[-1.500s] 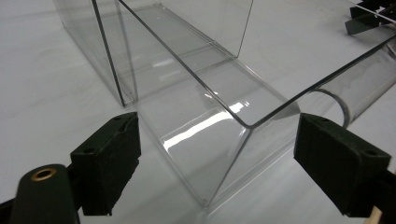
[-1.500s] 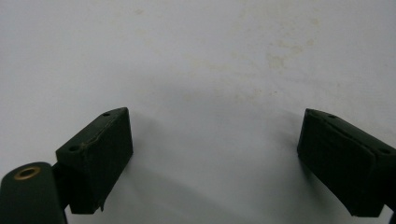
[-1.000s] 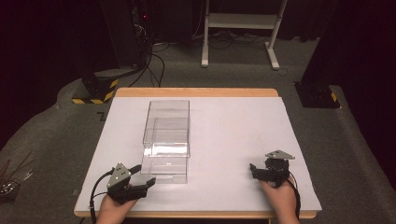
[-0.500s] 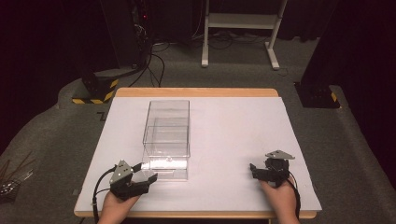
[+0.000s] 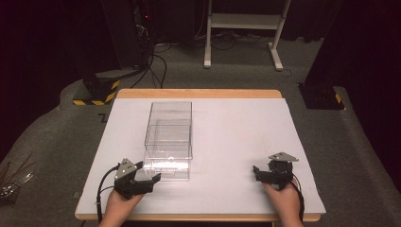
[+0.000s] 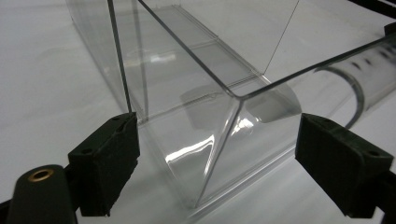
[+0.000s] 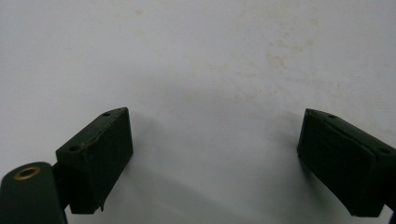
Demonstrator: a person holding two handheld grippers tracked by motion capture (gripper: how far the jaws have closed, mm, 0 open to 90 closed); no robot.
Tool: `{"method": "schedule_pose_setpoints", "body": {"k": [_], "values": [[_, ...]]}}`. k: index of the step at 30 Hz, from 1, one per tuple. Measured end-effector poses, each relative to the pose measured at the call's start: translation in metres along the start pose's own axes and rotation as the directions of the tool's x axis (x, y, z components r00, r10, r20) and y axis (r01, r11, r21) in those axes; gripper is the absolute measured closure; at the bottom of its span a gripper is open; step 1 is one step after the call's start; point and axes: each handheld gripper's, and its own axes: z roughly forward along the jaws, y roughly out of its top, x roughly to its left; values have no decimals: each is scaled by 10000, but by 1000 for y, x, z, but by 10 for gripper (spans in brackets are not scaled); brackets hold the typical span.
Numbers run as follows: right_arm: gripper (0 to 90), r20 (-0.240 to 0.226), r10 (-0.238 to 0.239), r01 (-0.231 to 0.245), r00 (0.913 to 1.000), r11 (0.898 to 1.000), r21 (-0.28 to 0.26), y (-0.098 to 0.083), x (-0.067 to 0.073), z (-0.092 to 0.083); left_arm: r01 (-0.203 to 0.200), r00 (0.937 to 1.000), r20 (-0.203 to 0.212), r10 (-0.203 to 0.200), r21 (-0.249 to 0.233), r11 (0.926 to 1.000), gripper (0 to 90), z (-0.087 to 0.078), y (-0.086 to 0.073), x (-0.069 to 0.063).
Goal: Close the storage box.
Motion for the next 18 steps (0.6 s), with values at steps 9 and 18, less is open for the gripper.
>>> {"method": "schedule_pose_setpoints", "body": {"k": [9,18], "values": [[102,-2,8,-8,10000,10000,-2,0,0,0,150,9998,-154,-147,241,9996,94,9,1,4],[102,-3,8,-8,10000,10000,-1,0,0,0,320,9992,-243,-314,272,9991,87,20,8,9]]}}
